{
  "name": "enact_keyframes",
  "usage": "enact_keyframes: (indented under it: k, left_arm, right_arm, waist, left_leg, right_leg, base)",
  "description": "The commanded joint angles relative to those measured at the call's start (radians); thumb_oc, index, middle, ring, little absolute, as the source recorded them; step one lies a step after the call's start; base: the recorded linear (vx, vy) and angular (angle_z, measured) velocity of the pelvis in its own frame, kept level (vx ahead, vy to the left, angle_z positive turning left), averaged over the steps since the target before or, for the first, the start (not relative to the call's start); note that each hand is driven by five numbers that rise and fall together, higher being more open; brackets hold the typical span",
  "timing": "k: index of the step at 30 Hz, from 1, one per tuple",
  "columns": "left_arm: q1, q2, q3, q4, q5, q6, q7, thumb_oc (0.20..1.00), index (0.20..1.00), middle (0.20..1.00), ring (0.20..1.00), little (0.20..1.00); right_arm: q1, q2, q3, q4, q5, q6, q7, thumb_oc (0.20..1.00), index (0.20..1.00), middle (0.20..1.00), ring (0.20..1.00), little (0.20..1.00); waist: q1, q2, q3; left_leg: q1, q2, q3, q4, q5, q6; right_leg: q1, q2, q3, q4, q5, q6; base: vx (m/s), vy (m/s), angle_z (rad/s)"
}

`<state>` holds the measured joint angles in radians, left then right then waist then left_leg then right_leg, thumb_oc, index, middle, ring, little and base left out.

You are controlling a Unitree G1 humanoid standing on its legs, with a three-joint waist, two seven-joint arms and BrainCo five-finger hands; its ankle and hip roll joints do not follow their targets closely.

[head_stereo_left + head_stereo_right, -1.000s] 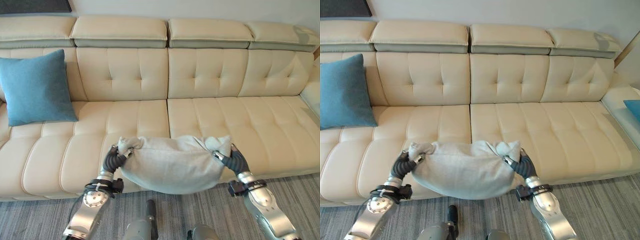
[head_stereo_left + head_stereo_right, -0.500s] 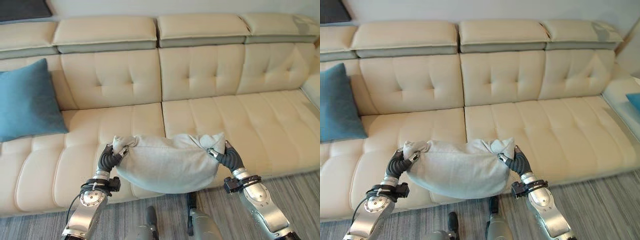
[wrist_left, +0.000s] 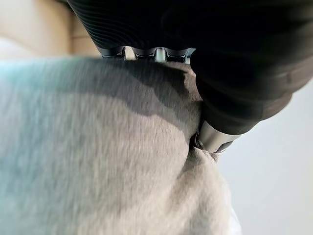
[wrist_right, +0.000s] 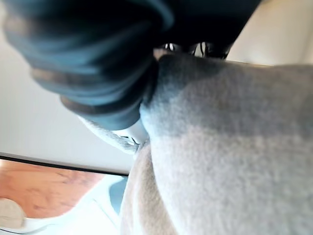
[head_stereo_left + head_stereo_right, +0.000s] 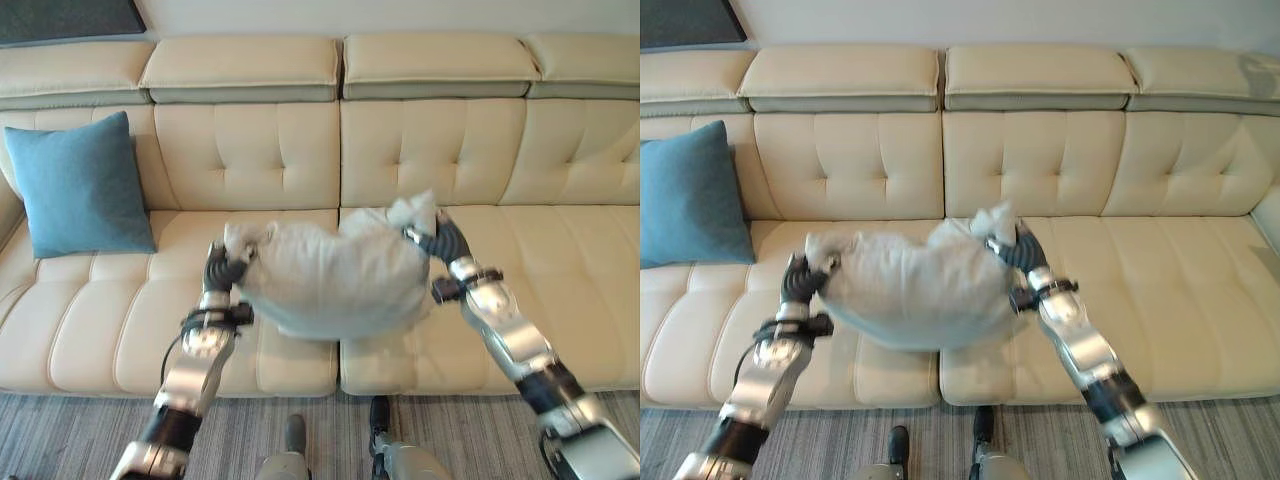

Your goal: Pick up all the scattered cushions and arrange them neatly on the sofa.

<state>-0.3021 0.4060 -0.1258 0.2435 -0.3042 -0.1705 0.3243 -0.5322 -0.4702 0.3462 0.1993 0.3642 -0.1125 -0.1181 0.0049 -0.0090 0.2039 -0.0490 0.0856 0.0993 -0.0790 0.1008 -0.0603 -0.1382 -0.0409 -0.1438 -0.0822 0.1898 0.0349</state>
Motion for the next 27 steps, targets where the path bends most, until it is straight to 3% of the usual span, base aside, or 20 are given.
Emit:
enact_keyframes:
  k: [1, 4, 10, 11, 12, 13, 14, 18, 27]
  left_arm:
    - [-0.279, 0.055, -0.144, 0.038, 0.012, -0.140, 0.061, 0.200, 0.200, 0.200, 0.200, 0.200]
    - [-0.489, 0.084, -0.227, 0.211, 0.046, -0.129, 0.119, 0.200, 0.200, 0.200, 0.200, 0.200]
    - [-0.673, 0.091, -0.303, 0.422, 0.006, -0.122, 0.131, 0.200, 0.200, 0.200, 0.200, 0.200]
    - [-0.724, 0.095, -0.318, 0.498, -0.012, -0.112, 0.139, 0.395, 0.395, 0.395, 0.395, 0.395]
    - [-0.729, 0.096, -0.319, 0.502, -0.013, -0.113, 0.138, 0.498, 0.498, 0.498, 0.498, 0.498]
    - [-0.758, 0.104, -0.329, 0.540, -0.017, -0.108, 0.135, 1.000, 1.000, 1.000, 1.000, 1.000]
    - [-0.802, 0.114, -0.328, 0.595, -0.046, -0.109, 0.136, 1.000, 1.000, 1.000, 1.000, 1.000]
    - [-0.859, 0.159, -0.328, 0.646, -0.074, -0.114, 0.126, 1.000, 1.000, 1.000, 1.000, 1.000]
    - [-1.011, 0.343, -0.356, 0.763, -0.172, -0.138, 0.079, 1.000, 1.000, 1.000, 1.000, 1.000]
  right_arm:
    - [-0.227, 0.058, 0.086, 0.018, 0.013, -0.126, -0.041, 0.200, 0.200, 0.200, 0.200, 0.200]
    - [-0.398, 0.013, 0.134, 0.216, -0.009, -0.115, -0.099, 0.200, 0.200, 0.200, 0.200, 0.200]
    - [-0.542, 0.005, 0.166, 0.435, 0.035, -0.102, -0.137, 0.200, 0.200, 0.200, 0.200, 0.200]
    - [-0.585, 0.011, 0.176, 0.492, 0.055, -0.102, -0.152, 0.200, 0.200, 0.200, 0.200, 0.200]
    - [-0.589, 0.011, 0.176, 0.494, 0.056, -0.103, -0.152, 0.241, 0.241, 0.241, 0.241, 0.241]
    - [-0.607, 0.013, 0.178, 0.520, 0.062, -0.103, -0.159, 0.542, 0.542, 0.542, 0.542, 0.542]
    - [-0.649, 0.007, 0.181, 0.553, 0.068, -0.103, -0.175, 1.000, 1.000, 1.000, 1.000, 1.000]
    - [-0.721, -0.022, 0.191, 0.593, 0.063, -0.104, -0.192, 1.000, 1.000, 1.000, 1.000, 1.000]
    - [-0.954, -0.178, 0.311, 0.712, 0.078, -0.104, -0.211, 1.000, 1.000, 1.000, 1.000, 1.000]
  waist:
    - [0.006, -0.016, -0.018]
    - [0.006, -0.010, 0.012]
    - [0.008, 0.001, 0.052]
    - [0.007, 0.007, 0.075]
    - [0.007, 0.007, 0.076]
    - [0.007, 0.010, 0.084]
    - [0.006, 0.013, 0.094]
    - [0.011, 0.017, 0.098]
    - [0.038, 0.010, 0.081]
  left_leg:
    - [-0.009, -0.040, -0.004, 0.029, -0.091, -0.028]
    - [-0.082, -0.035, -0.006, 0.016, -0.054, -0.044]
    - [-0.153, -0.031, -0.010, 0.014, -0.022, -0.055]
    - [-0.174, -0.029, -0.012, 0.015, -0.015, -0.056]
    - [-0.176, -0.029, -0.012, 0.015, -0.015, -0.056]
    - [-0.186, -0.027, -0.014, 0.015, -0.011, -0.057]
    - [-0.206, -0.030, -0.018, 0.010, -0.003, -0.057]
    - [-0.240, -0.031, -0.025, 0.000, 0.006, -0.058]
    - [-0.317, -0.043, -0.038, -0.008, 0.019, -0.061]
  right_leg:
    - [0.033, -0.053, -0.009, 0.040, -0.167, 0.091]
    - [-0.049, -0.051, -0.012, 0.059, -0.152, 0.100]
    - [-0.124, -0.055, -0.020, 0.090, -0.145, 0.105]
    - [-0.147, -0.057, -0.017, 0.096, -0.141, 0.108]
    - [-0.149, -0.057, -0.017, 0.097, -0.141, 0.108]
    - [-0.160, -0.058, -0.016, 0.098, -0.139, 0.109]
    - [-0.183, -0.057, -0.010, 0.097, -0.131, 0.113]
    - [-0.219, -0.055, -0.007, 0.092, -0.118, 0.119]
    - [-0.285, -0.052, -0.002, 0.061, -0.089, 0.131]
  base:
    - [-0.17, -0.051, 0.13]
    - [-0.12, -0.028, 0.11]
    - [-0.06, -0.009, 0.03]
    - [0.00, 0.000, 0.00]
    - [-0.04, 0.011, 0.01]
    - [-0.03, 0.015, -0.01]
    - [-0.03, 0.015, -0.01]
    - [0.00, 0.000, 0.00]
    - [0.01, 0.006, 0.02]
